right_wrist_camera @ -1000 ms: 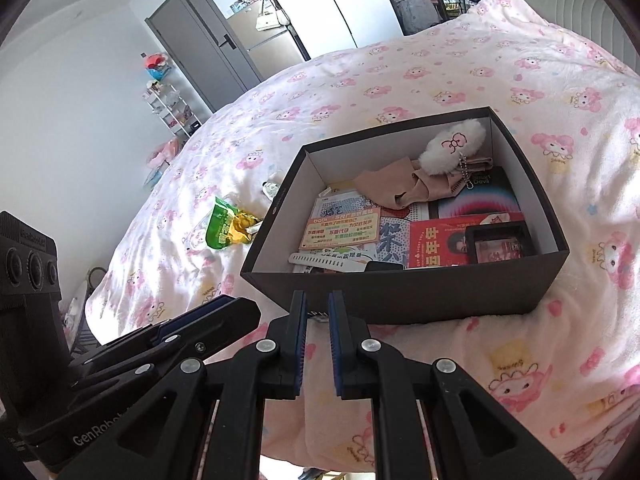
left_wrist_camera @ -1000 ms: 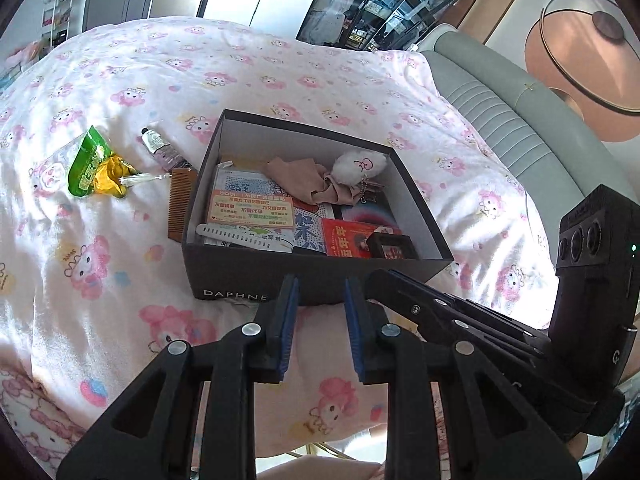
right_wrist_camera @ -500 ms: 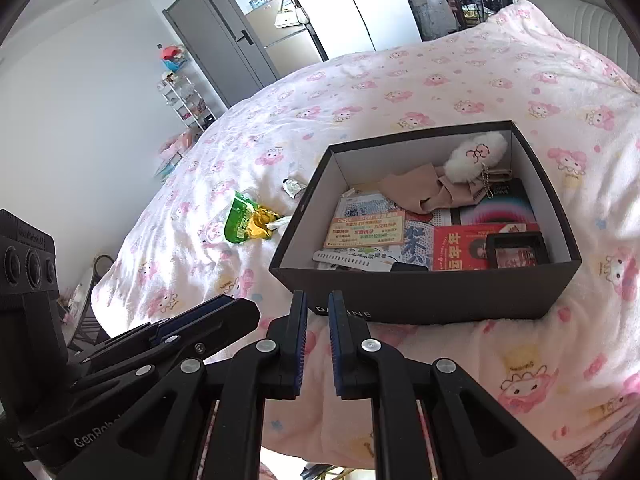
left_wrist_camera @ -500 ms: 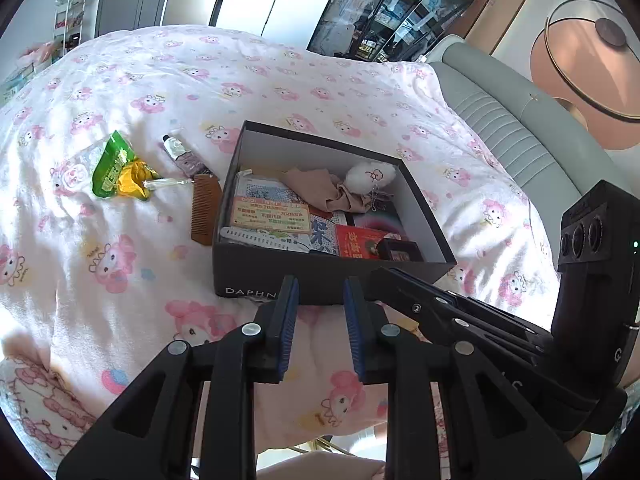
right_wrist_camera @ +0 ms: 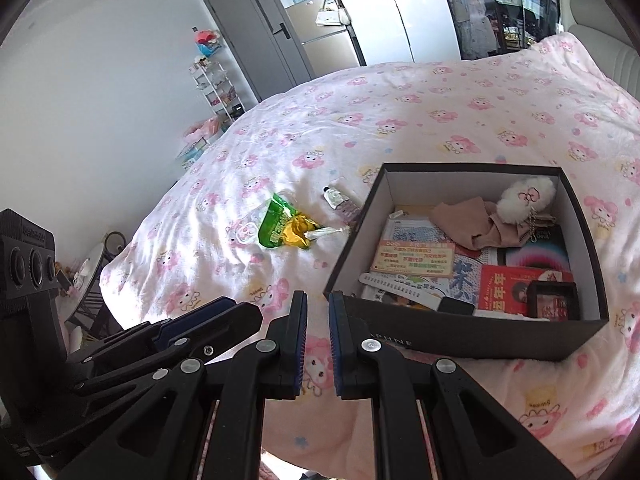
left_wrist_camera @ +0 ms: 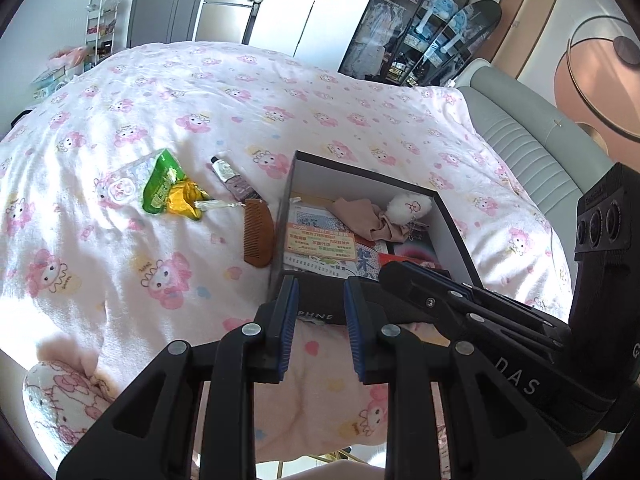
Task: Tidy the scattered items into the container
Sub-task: 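Reach the left gripper to the clear phone case and grasp its edge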
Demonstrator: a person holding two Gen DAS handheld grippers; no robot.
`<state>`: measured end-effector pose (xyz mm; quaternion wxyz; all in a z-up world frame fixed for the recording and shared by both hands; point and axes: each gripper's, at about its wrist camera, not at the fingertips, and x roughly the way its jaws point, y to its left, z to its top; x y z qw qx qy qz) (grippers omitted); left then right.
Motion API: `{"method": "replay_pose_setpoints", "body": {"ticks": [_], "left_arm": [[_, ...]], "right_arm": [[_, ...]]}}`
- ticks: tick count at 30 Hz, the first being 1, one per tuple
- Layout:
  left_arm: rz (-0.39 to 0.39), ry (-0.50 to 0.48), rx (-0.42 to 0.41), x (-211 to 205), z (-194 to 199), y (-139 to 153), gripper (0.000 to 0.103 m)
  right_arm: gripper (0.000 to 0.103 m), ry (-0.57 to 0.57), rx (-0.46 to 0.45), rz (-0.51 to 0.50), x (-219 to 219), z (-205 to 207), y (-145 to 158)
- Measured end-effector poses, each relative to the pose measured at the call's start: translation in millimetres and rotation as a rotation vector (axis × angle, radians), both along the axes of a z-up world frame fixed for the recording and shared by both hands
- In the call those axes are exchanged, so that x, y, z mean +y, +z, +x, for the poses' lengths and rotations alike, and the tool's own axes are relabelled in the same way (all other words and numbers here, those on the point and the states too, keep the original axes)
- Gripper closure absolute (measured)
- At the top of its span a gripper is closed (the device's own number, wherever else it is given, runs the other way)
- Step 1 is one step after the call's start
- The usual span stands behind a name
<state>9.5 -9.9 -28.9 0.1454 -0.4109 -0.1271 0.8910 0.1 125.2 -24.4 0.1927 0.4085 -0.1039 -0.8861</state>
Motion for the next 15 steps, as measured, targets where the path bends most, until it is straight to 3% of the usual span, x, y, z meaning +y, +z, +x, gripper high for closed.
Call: {"method": "replay_pose_setpoints", "body": {"ticks": [9,15], "left_arm": [[-0.013,0.096,0.01,-71,-24,-7,0.08],[0.017,0.161,-0.038,-115,-54,-50,0.069]], "right_arm": [[0.094,0.129,0.01,0.057,-77,-40,0],[0.094,0.172,-0.109,0.026,-114,-89,-41]]}}
